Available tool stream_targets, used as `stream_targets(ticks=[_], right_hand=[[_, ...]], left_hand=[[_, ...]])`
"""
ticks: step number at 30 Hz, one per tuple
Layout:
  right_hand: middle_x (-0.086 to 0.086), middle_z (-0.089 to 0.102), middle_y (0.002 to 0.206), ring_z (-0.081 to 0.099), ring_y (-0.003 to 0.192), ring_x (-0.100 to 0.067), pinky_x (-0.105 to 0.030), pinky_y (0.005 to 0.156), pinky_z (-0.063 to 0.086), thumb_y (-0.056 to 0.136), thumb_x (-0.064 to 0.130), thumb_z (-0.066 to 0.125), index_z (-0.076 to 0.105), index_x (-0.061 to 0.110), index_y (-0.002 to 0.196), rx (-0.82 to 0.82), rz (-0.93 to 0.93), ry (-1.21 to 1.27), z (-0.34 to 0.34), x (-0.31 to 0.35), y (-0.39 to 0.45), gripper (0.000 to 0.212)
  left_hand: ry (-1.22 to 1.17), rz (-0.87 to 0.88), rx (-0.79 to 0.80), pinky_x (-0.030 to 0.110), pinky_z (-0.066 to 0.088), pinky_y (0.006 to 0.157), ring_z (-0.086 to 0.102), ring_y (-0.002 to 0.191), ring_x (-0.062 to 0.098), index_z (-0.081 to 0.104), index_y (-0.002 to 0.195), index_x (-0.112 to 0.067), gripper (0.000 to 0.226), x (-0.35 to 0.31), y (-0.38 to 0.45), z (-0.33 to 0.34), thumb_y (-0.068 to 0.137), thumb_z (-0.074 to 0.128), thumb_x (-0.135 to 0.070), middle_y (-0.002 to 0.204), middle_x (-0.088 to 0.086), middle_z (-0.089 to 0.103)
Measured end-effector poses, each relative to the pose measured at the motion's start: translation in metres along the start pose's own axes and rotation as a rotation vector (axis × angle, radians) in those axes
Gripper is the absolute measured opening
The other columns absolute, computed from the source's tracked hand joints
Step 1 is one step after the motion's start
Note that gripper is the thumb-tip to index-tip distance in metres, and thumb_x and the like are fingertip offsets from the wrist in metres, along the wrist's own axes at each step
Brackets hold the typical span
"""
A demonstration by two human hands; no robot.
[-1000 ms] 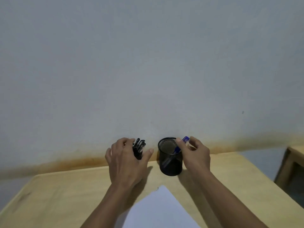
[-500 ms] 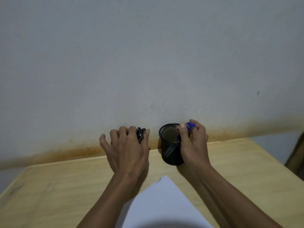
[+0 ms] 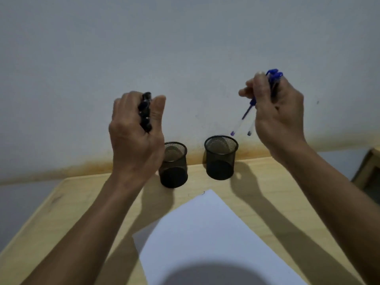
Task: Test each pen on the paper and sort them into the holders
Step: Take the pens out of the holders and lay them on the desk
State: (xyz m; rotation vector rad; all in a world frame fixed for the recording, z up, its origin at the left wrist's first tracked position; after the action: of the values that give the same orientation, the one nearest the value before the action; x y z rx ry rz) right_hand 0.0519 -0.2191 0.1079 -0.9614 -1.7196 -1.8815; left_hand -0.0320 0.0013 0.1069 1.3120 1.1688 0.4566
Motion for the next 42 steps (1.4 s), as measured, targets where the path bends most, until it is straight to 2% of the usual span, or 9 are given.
stream_targets(ticks=[4,7,11,18,23,28,32,37,42], right_hand=[[0.009,0.072,0.079,0.063,0.061,-0.001,-0.021,0.052,0.047,0.103,0.038,0.052,0.064,0.014,0.089,0.403,0.069,-0.443,-0.018,-0.013,-0.037,0.031],[0.0,0.067,0.078,0.061,0.071,-0.02,-0.035,0.062,0.046,0.102,0.04,0.052,0.055,0.023,0.079,0.699,0.192,-0.683,-0.018,-0.056,-0.076,0.029],[0.006,0.045,0.079,0.049,0.094,-0.027,-0.037,0.069,0.035,0.105,0.042,0.042,0.045,0.027,0.086,0.86,0.197,-0.98,-0.015,-0.087,-0.107,0.024],[0.005,0.059,0.119,0.047,0.12,-0.022,-0.037,0.084,0.043,0.098,0.055,0.052,0.061,0.024,0.12,0.854,0.225,-1.026,-0.015,-0.107,-0.113,0.039],[0.003,0.048,0.147,0.042,0.134,-0.022,-0.038,0.096,0.044,0.093,0.051,0.063,0.051,0.022,0.144,0.68,0.233,-0.874,-0.028,-0.097,-0.116,0.06],[0.014,0.055,0.123,0.055,0.116,-0.017,-0.031,0.084,0.041,0.091,0.035,0.07,0.064,0.025,0.127,0.538,0.138,-0.739,-0.042,-0.07,-0.143,0.039],[0.013,0.066,0.107,0.065,0.102,-0.02,-0.032,0.084,0.044,0.084,0.018,0.08,0.073,0.02,0.11,0.534,0.132,-0.645,-0.033,-0.041,-0.169,0.028],[0.019,0.062,0.104,0.056,0.1,-0.006,-0.027,0.09,0.043,0.092,0.029,0.071,0.073,0.026,0.115,0.682,0.071,-0.564,0.037,-0.013,-0.189,0.023],[0.0,0.07,0.12,0.056,0.116,-0.022,-0.033,0.086,0.046,0.099,0.027,0.061,0.072,0.019,0.12,0.868,-0.082,-0.624,0.12,-0.005,-0.189,0.026]], left_hand=[[0.124,-0.083,0.493,0.035,0.045,0.066,0.054,0.072,0.023,0.051,0.087,-0.018,0.025,0.036,-0.046,-0.023,0.096,0.048,-0.041,0.08,-0.002,0.058],[0.356,-0.149,0.825,0.039,0.043,0.068,0.057,0.09,0.03,0.04,0.085,-0.033,0.014,0.069,-0.09,-0.016,0.095,0.047,-0.041,0.093,0.0,0.062],[0.57,-0.131,0.983,0.034,0.034,0.071,0.048,0.103,0.024,0.052,0.106,-0.023,0.019,0.091,-0.124,0.002,0.097,0.046,-0.039,0.108,-0.001,0.058],[0.563,-0.297,0.994,0.04,0.041,0.089,0.045,0.113,0.022,0.054,0.12,-0.023,0.061,0.111,-0.127,0.019,0.082,0.051,-0.071,0.12,-0.001,0.055],[0.388,-0.352,0.958,0.047,0.017,0.118,0.032,0.138,0.019,0.031,0.148,-0.027,0.109,0.102,-0.128,-0.005,0.061,0.047,-0.091,0.146,-0.005,0.042],[0.289,-0.303,0.688,0.033,0.03,0.104,0.038,0.123,0.012,0.046,0.136,-0.025,0.076,0.085,-0.142,-0.055,0.076,0.05,-0.071,0.125,-0.019,0.044],[0.431,-0.276,0.646,0.037,0.039,0.1,0.047,0.119,0.017,0.052,0.128,-0.022,0.06,0.088,-0.165,-0.098,0.082,0.054,-0.06,0.125,-0.006,0.058],[0.533,-0.313,0.681,0.042,0.045,0.092,0.055,0.111,0.022,0.057,0.12,-0.02,0.054,0.099,-0.186,-0.122,0.084,0.048,-0.06,0.117,-0.003,0.062],[0.551,-0.34,0.682,0.038,0.044,0.094,0.051,0.112,0.02,0.058,0.117,-0.021,0.044,0.099,-0.189,-0.124,0.088,0.054,-0.054,0.118,-0.004,0.059]])
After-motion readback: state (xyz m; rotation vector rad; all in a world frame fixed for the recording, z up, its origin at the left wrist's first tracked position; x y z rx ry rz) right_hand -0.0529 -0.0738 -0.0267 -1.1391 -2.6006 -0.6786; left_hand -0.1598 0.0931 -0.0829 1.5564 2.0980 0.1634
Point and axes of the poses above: each hand's wrist, its own y-axis towards the middle knuckle, its own z-axis out of the palm, x = y × z, the point moved 3 cm from there along y, towards the middle knuckle
